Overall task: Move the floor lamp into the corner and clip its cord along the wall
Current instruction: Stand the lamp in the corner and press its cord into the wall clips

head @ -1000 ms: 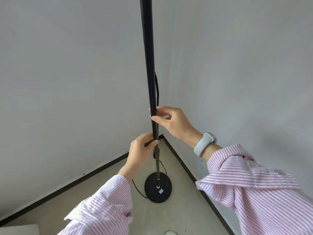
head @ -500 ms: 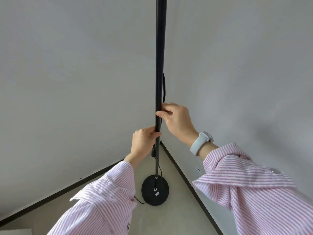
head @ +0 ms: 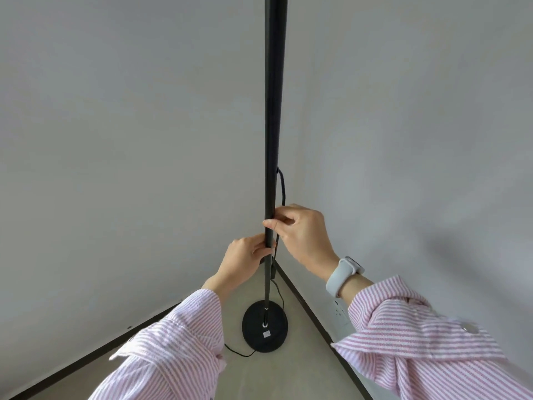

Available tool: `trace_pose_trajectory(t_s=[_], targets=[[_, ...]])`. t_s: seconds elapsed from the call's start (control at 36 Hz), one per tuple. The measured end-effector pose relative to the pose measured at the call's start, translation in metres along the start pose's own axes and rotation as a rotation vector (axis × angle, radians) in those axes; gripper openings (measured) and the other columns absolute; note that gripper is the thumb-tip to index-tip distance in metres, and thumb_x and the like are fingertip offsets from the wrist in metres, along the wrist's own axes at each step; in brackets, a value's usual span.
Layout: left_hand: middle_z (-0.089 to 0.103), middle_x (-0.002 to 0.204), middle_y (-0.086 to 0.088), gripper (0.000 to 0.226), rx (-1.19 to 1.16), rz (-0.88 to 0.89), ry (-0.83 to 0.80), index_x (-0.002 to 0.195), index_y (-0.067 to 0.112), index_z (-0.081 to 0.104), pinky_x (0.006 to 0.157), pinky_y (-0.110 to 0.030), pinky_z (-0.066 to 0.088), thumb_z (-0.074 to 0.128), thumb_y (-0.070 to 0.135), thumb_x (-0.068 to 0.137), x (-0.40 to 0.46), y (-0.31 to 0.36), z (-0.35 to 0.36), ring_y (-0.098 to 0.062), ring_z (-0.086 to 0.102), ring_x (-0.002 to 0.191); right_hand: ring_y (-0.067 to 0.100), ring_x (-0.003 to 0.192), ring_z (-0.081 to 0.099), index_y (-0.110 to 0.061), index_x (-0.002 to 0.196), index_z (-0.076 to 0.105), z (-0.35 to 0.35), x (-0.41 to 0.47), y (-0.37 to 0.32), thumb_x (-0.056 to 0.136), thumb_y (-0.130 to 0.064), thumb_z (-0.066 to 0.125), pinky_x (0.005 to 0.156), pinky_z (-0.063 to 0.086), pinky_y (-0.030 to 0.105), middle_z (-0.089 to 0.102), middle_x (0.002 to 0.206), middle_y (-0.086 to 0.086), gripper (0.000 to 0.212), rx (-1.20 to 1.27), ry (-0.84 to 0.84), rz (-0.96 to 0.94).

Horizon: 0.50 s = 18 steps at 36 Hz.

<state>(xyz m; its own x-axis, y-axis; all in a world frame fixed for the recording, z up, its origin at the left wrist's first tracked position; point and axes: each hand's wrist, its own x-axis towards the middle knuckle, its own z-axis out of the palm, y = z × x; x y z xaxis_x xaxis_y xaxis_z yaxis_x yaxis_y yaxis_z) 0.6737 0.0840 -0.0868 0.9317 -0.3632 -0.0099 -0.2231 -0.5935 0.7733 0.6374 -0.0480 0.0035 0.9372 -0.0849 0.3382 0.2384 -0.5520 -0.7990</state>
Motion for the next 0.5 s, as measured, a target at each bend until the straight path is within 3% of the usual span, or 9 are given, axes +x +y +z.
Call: trace_pose_trajectory(t_s=[0.11,0.22,0.31,0.39,0.44,0.5], targets=[[0.067,0.09,0.016,0.016,-0.024,0.021,-0.112,0.098,0.019,0.068,0.072,0.001,0.038,0.057,0.014,0.088,0.0,0.001,-0.002,-0.001,0.06,0.085,0.002,0.057,0.055,-0.013,0.076,0.072,0.0,-0.01,0.002,0.077,-0.018,0.071,0.061,0.042,0.003,0.061,0.066,-0.01,0.006,-0.067,0.074,-0.023],[0.07,0.101,0.009,0.017,-0.037,0.018,-0.17,0.102,0.017,0.066,0.087,-0.022,0.046,0.053,0.014,0.091,0.004,0.007,-0.003,-0.01,0.064,0.098,0.007,0.063,0.059,-0.013,0.077,0.07,0.002,-0.012,0.0,0.078,-0.021,0.07,0.063,0.046,0.008,0.067,0.071,-0.002,0.008,-0.064,0.124,0.054],[0.072,0.101,0.002,0.017,-0.03,0.002,-0.122,0.102,0.014,0.066,0.082,-0.026,0.049,0.052,0.016,0.091,0.004,0.011,-0.003,-0.015,0.065,0.094,0.015,0.069,0.063,-0.013,0.078,0.067,0.005,-0.006,-0.003,0.079,-0.021,0.068,0.068,0.051,0.024,0.069,0.075,0.003,0.007,-0.046,0.132,0.137],[0.073,0.098,0.002,0.016,-0.05,-0.018,-0.046,0.101,0.016,0.067,0.078,-0.021,0.048,0.055,0.018,0.089,0.003,0.016,-0.004,-0.013,0.065,0.093,0.018,0.075,0.062,-0.013,0.081,0.064,0.005,-0.003,-0.004,0.081,-0.019,0.065,0.072,0.051,0.028,0.069,0.081,0.005,0.007,-0.031,0.109,0.179],[0.073,0.099,0.003,0.019,-0.11,-0.014,0.001,0.104,0.019,0.067,0.08,-0.016,0.046,0.057,0.018,0.088,0.001,0.024,-0.006,-0.007,0.063,0.096,0.016,0.077,0.062,-0.012,0.085,0.064,0.001,-0.002,-0.002,0.082,-0.018,0.063,0.074,0.05,0.021,0.07,0.085,0.006,0.007,-0.025,0.069,0.191],[0.073,0.098,0.005,0.02,-0.127,0.01,0.046,0.105,0.021,0.066,0.081,-0.015,0.044,0.058,0.018,0.087,0.001,0.031,-0.01,-0.005,0.063,0.095,0.006,0.075,0.06,-0.011,0.09,0.064,-0.006,-0.002,-0.001,0.083,-0.017,0.062,0.069,0.045,0.004,0.069,0.086,0.002,0.009,0.001,0.026,0.187]])
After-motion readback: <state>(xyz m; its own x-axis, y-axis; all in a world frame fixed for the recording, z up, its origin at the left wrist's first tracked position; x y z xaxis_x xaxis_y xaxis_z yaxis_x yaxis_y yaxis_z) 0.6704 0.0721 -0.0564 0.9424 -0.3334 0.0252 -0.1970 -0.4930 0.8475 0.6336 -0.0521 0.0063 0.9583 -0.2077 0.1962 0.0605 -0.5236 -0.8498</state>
